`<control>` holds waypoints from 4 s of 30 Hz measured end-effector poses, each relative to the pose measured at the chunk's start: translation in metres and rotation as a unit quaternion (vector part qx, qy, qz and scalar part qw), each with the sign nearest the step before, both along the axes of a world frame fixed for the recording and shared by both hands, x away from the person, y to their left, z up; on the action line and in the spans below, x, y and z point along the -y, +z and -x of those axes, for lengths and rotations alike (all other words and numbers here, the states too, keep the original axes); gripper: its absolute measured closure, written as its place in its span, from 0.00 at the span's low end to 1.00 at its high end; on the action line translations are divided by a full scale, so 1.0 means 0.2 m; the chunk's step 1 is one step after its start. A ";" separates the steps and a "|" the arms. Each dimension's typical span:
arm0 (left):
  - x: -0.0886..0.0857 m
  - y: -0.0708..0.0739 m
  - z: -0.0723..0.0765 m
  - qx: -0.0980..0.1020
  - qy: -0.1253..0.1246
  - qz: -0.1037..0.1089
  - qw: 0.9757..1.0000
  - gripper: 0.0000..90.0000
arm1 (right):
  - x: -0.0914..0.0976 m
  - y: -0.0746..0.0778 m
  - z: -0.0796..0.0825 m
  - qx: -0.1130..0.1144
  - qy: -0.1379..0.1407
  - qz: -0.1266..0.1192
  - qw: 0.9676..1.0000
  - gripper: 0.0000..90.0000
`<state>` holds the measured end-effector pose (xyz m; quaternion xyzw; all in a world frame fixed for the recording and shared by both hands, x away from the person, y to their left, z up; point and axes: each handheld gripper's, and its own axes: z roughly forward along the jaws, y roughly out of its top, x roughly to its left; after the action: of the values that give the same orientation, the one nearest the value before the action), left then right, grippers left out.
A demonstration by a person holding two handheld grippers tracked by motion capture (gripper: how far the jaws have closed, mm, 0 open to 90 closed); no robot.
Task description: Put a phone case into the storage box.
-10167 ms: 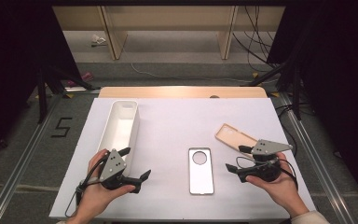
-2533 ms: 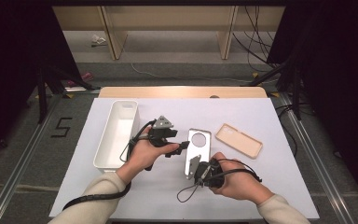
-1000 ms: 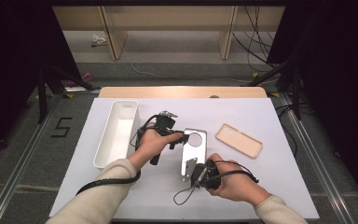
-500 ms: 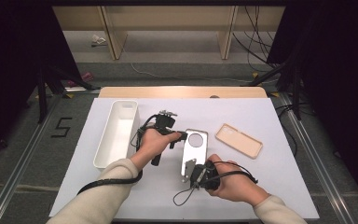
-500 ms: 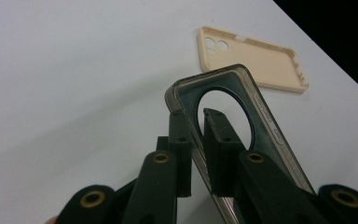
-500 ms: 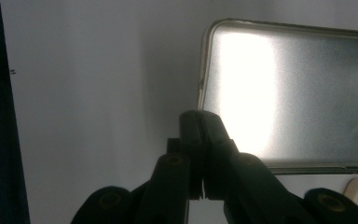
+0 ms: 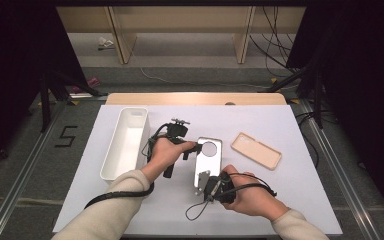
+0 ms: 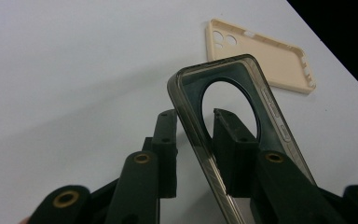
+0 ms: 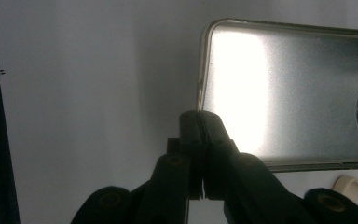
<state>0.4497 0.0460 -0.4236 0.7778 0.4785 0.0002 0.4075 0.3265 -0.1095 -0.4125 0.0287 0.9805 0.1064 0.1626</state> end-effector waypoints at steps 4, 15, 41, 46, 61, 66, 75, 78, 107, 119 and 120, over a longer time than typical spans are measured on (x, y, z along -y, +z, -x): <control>0.00 0.01 0.00 -0.002 0.004 0.006 1.000 0.83 | 0.00 0.00 0.00 -0.005 0.000 -0.001 1.000 0.99; -0.01 0.02 0.01 0.010 0.008 0.009 1.000 0.96 | 0.00 0.00 0.00 0.002 0.002 -0.010 1.000 0.99; 0.00 0.07 0.04 0.033 0.025 0.008 0.999 0.98 | -0.01 -0.01 0.01 0.020 -0.001 0.002 1.000 0.99; 0.01 0.09 0.05 0.051 0.016 0.000 0.999 0.99 | -0.01 -0.02 0.00 0.028 0.001 0.007 1.000 0.99; 0.03 0.16 0.10 0.109 0.032 0.029 0.993 0.99 | -0.01 -0.02 -0.01 0.064 -0.017 0.003 0.998 0.98; 0.04 0.17 0.11 0.125 0.023 0.027 0.992 0.99 | -0.01 -0.02 -0.01 0.063 -0.019 -0.001 0.998 0.97; 0.04 0.19 0.12 0.141 0.025 0.032 0.989 0.99 | -0.01 -0.02 -0.02 0.077 -0.023 -0.009 0.997 0.90; 0.04 0.21 0.12 0.152 0.028 0.029 0.988 0.99 | 0.00 0.00 -0.03 0.093 -0.034 -0.038 0.994 0.70; -0.19 0.29 0.06 0.196 0.094 0.007 0.976 0.99 | 0.20 0.15 -0.07 0.178 -0.110 -0.241 0.948 0.20; -0.31 0.36 0.03 0.209 0.124 0.011 0.970 0.99 | 0.31 0.11 -0.13 0.134 -0.154 -0.281 0.938 0.19; -0.33 0.37 0.03 0.211 0.130 0.012 0.969 0.99 | 0.32 0.10 -0.13 0.132 -0.159 -0.280 0.937 0.19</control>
<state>0.4444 0.1123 -0.3496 0.6861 0.4788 0.2116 0.5052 0.3528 -0.1736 -0.3931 0.2145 0.8634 0.3526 0.2903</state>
